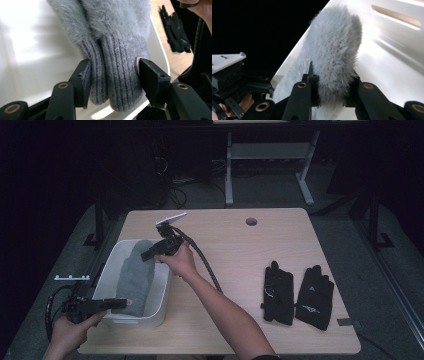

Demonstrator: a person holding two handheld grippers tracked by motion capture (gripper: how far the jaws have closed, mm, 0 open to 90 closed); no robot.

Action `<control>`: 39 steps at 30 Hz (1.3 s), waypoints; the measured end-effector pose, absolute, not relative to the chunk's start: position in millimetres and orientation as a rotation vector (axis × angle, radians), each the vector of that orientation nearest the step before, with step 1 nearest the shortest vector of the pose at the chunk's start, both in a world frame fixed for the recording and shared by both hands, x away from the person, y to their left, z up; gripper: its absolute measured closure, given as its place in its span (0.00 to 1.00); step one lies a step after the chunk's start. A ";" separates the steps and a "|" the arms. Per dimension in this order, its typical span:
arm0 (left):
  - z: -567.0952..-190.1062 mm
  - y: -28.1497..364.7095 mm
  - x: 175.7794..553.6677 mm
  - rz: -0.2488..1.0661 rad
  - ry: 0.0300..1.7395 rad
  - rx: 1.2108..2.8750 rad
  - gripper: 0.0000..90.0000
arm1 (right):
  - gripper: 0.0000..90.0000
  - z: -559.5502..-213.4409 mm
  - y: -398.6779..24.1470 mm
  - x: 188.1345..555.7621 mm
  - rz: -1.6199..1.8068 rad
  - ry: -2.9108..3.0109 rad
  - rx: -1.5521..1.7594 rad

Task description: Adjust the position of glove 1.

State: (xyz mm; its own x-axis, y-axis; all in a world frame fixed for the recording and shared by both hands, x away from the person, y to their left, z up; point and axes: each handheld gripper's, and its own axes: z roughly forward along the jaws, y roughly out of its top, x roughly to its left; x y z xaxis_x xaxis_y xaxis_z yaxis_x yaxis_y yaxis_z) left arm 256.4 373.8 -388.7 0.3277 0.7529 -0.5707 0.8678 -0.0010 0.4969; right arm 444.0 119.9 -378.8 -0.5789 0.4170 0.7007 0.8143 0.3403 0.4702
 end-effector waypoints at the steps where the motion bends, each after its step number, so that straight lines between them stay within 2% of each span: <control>1: -388.9 373.7 256.3 -0.174 1.452 1.775 0.51 | 0.81 -379.7 120.1 443.8 -1.146 -2.147 -1.080; 23: -380.4 369.1 255.4 -0.126 1.427 1.781 0.43 | 0.82 -394.6 135.2 438.0 -1.032 -2.238 -1.044; 34: -374.4 367.6 255.2 -0.069 1.417 1.789 0.42 | 0.69 -388.7 131.9 445.2 -1.033 -2.303 -1.074; 39: -372.6 367.5 254.9 -0.056 1.412 1.773 0.42 | 0.67 -383.9 126.3 450.3 -1.063 -2.294 -1.099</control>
